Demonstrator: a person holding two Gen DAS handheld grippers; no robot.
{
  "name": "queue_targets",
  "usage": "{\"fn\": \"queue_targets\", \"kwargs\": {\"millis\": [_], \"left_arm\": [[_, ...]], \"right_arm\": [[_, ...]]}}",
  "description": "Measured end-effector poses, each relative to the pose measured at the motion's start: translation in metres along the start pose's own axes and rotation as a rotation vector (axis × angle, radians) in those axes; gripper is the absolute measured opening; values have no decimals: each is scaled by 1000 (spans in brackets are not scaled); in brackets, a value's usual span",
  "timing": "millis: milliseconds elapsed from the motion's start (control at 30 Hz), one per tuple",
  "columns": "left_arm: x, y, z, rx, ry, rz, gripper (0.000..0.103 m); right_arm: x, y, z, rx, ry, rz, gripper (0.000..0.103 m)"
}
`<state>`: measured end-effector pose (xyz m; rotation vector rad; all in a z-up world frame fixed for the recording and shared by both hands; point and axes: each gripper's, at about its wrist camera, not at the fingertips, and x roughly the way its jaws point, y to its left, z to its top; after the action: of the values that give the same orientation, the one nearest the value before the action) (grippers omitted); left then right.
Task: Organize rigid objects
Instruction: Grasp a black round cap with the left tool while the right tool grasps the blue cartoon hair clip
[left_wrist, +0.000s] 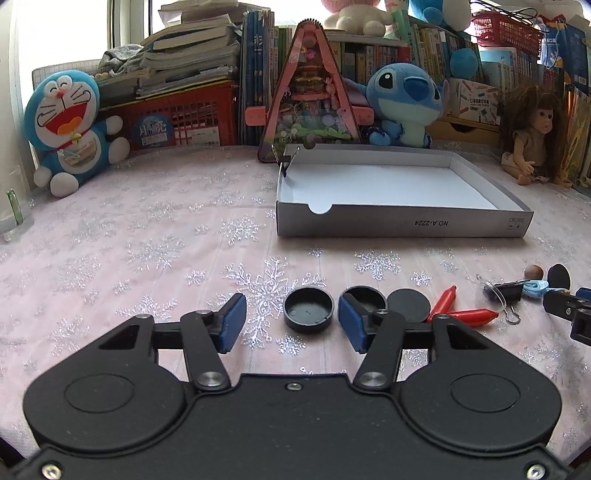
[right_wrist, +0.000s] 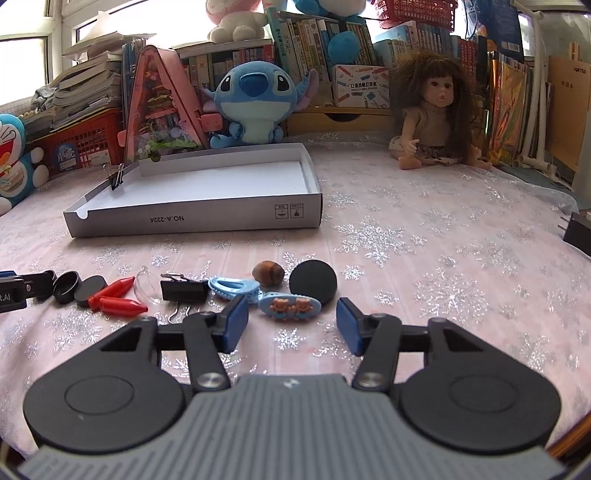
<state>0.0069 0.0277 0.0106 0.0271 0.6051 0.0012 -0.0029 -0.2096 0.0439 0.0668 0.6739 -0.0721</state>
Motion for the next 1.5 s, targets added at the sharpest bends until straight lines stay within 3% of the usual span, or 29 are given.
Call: {"fn": "queue_targets", "kwargs": {"millis": [400, 667, 700, 767, 1167, 1500], "left_arm": [[4, 2, -8, 43, 26, -2, 51], [21, 1, 1, 1, 25, -2, 50], [22, 0, 1, -2, 23, -7, 49], [22, 1, 2, -7, 20, -27, 30], [5, -2, 11, -9, -28, -41, 30], [10, -3, 44, -47, 0, -91, 30]], "right_arm": [[11, 6, 5, 0, 12, 18, 52], [14, 8, 6, 6, 16, 18, 56], [14, 8, 6, 6, 15, 19, 55], [13, 8, 6, 8, 15, 21, 47], [1, 0, 15, 19, -17, 22, 44], [11, -6, 48, 47, -8, 70, 44]]}}
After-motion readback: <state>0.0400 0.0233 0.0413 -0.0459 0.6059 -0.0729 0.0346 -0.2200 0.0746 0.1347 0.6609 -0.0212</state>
